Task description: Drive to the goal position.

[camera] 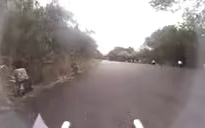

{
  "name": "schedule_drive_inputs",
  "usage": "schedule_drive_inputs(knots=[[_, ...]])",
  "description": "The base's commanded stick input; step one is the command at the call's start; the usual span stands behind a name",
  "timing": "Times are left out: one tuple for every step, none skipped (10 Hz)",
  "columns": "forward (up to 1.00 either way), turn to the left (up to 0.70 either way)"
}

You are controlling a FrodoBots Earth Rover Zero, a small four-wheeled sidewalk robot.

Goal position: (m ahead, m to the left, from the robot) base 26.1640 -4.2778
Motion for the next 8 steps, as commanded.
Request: schedule_drive_inputs(knots=[[0.5, 0.0], [0.5, 0.0], [0.5, 0.0], [0.5, 0.0], [0.5, 0.0], [0.5, 0.0], [0.5, 0.0], [0.5, 0.0]])
